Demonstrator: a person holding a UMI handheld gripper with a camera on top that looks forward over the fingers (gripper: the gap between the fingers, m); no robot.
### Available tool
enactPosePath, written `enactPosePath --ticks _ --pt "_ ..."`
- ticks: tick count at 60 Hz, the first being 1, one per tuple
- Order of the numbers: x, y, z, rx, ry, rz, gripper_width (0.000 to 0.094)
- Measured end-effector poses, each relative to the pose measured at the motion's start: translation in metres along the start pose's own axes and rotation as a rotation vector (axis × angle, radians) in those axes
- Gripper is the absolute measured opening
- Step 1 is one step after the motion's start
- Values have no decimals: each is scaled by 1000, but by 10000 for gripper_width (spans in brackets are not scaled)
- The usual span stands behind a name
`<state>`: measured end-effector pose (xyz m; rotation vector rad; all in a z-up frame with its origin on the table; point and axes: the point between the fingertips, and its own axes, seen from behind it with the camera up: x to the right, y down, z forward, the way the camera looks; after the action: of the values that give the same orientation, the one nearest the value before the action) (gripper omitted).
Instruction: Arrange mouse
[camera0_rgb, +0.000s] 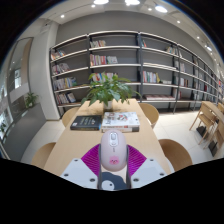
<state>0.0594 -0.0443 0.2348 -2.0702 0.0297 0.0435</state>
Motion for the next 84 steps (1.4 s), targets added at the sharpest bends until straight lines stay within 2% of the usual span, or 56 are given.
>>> enactPosePath --ticks 6,9,19,24,37,38,49,50,51,54,55,72,84 --pt "-44 26 -10 -12 -37 -49 327" --pt "-55 47 -6 -53 -36 -61 325" --pt "-58 163 18 -238 3 -37 326" --pt "-50 205 28 -292 28 -57 327" --pt "-38 257 47 -377 67 -19 338" --pt "-37 253 51 -346 67 -14 330" --pt "-36 254 51 -367 66 -16 486" --pt "-37 255 50 -375 64 -9 528" --pt "-36 255 50 -380 67 -4 632" --pt "-33 248 42 -378 75 -5 869" --pt "-32 243 40 -370 77 -9 881" --pt "-28 150 -57 -216 64 -4 864" --pt "-27 134 -137 -158 51 -8 859"
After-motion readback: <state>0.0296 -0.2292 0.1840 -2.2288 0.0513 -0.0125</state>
